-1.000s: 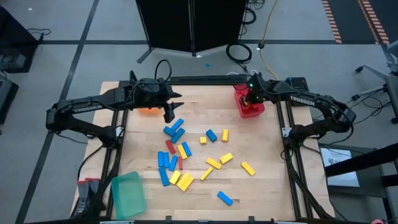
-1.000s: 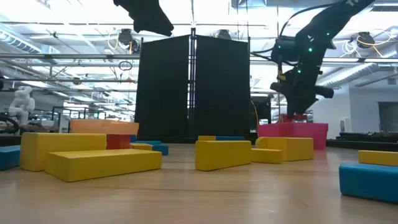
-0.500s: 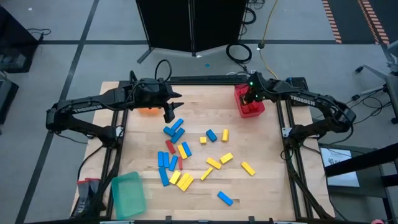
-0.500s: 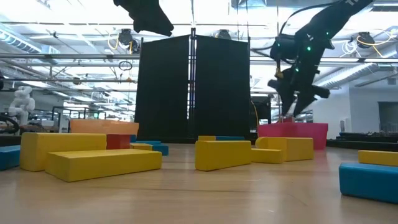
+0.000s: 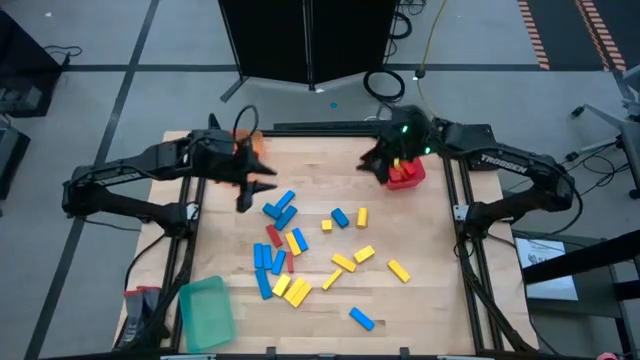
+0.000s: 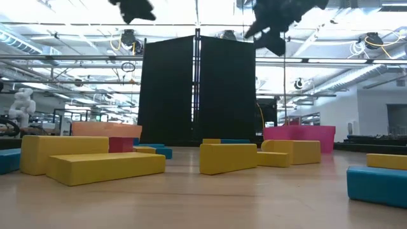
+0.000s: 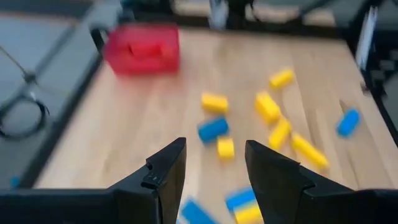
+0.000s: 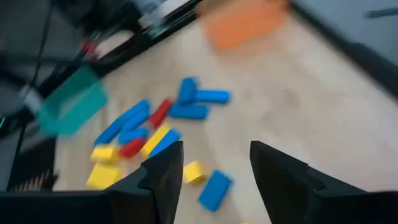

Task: Sort blocks
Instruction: Put the red block into the red transparent bin

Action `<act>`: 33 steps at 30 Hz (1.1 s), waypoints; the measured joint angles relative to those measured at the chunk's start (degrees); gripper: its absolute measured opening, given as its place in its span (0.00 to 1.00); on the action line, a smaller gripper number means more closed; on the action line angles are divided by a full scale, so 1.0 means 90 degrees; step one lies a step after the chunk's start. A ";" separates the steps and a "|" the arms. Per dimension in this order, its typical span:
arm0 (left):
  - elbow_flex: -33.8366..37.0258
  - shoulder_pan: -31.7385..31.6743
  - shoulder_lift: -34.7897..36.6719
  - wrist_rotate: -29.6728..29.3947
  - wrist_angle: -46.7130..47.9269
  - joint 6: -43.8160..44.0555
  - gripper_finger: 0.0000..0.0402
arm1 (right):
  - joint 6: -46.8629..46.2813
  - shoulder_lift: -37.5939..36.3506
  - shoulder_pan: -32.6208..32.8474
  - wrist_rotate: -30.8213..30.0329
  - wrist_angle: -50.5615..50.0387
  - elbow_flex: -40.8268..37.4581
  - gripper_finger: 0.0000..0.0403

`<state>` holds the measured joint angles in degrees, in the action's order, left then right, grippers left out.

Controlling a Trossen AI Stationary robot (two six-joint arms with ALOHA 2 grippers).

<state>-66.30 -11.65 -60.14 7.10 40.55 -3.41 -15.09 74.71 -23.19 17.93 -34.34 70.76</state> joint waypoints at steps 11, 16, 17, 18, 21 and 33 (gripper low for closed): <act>0.0234 0.1140 -0.0213 -0.0502 0.2122 -0.0166 0.43 | 0.0409 0.1259 0.1543 -0.0864 0.0039 -0.0012 0.45; 0.1084 0.1607 -0.0472 -0.0647 0.1366 -0.0824 0.43 | 0.0257 0.1421 0.1548 -0.0624 0.0107 -0.0012 0.45; 0.1268 0.1680 -0.0551 -0.0717 0.1251 -0.0924 0.43 | 0.0255 0.1416 0.1548 -0.0617 0.0109 -0.0012 0.45; 0.1477 0.1733 -0.0617 -0.0764 0.1090 -0.1063 0.43 | 0.0255 0.1405 0.1548 -0.0617 0.0091 -0.0012 0.45; 0.2047 0.1851 -0.0801 -0.0888 0.0379 -0.1573 0.43 | 0.0276 0.1307 0.1548 -0.0614 0.0084 -0.0015 0.45; 0.2739 0.1891 -0.1838 -0.0953 -0.1382 -0.3327 0.43 | 0.0303 0.1063 0.1548 -0.0624 -0.0775 -0.0019 0.45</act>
<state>-41.65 5.37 -76.69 -1.48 28.11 -33.36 -12.36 84.28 -9.26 12.32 -41.32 70.59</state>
